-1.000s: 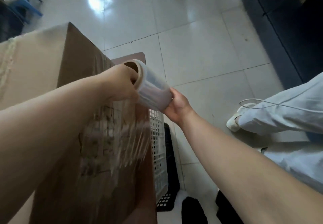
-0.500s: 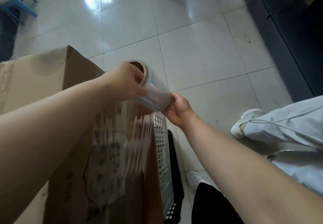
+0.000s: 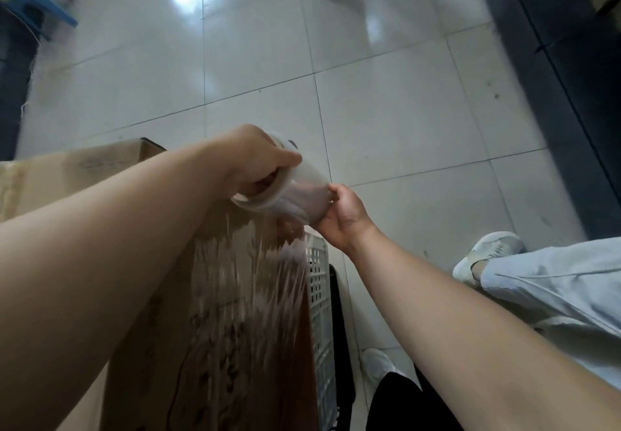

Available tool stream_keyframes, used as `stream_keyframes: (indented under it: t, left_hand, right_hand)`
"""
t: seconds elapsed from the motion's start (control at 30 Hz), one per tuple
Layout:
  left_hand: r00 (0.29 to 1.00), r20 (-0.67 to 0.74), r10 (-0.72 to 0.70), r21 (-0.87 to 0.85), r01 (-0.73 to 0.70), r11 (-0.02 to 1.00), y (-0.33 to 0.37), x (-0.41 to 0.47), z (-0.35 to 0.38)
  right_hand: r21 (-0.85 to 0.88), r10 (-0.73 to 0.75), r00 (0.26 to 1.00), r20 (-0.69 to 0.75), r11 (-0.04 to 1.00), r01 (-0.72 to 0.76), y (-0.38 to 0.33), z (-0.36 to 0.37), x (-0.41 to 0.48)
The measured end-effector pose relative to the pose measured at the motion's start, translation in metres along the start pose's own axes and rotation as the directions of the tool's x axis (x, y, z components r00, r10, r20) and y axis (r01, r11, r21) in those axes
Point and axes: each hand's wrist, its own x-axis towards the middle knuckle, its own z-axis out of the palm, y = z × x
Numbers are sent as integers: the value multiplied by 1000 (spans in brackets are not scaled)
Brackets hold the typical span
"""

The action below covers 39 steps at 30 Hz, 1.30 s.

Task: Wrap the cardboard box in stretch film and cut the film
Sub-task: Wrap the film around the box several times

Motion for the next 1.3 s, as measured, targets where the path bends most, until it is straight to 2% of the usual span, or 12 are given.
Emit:
stream_keyframes:
  t: [0.17, 0.27, 0.37, 0.5, 0.63, 0.7, 0.77, 0.87, 1.07, 1.2, 1.27, 1.3]
  left_hand:
    - [996, 46, 82, 355, -93, 930, 8, 6, -18]
    - [989, 69, 127, 420, -145, 896, 12, 13, -28]
    - [986, 124, 107, 456, -153, 877, 14, 23, -36]
    - [993, 118, 8, 383, -53, 922, 20, 37, -43]
    - [982, 118, -144, 76, 136, 988, 22, 57, -45]
    - [978, 101, -183, 13, 183, 983, 21, 64, -47]
    - [981, 71, -180, 94, 173, 980, 20, 69, -50]
    - [990, 50, -131, 307, 110, 945, 17, 72, -58]
    - [992, 115, -41, 529, -26, 848, 15, 83, -84]
    - [990, 119, -72, 520, 0, 854, 11, 88, -99]
    - [987, 111, -114, 397, 61, 916, 4, 94, -106]
    - [983, 111, -144, 278, 109, 955, 2, 97, -109]
  right_hand:
    - [-103, 39, 999, -7, 994, -39, -17, 17, 14]
    - [-185, 82, 997, -4, 979, -81, -28, 29, 24]
    - [-169, 106, 994, 18, 980, -101, -36, 38, 36]
    - [-87, 140, 989, 45, 987, -136, -39, 45, 46]
    - [-64, 182, 981, 69, 982, -178, -35, 52, 52]
    - [-62, 207, 976, 70, 977, -203, -35, 54, 57]
    - [-88, 221, 973, 65, 973, -215, -38, 57, 60]
    - [-122, 213, 974, 76, 972, -203, -46, 66, 68]
    - [-189, 253, 963, 98, 954, -231, -53, 89, 90]
    - [-130, 271, 956, 110, 958, -256, -45, 99, 100]
    - [-129, 280, 953, 115, 956, -265, -43, 105, 101]
    - [-128, 281, 952, 119, 956, -266, -42, 108, 102]
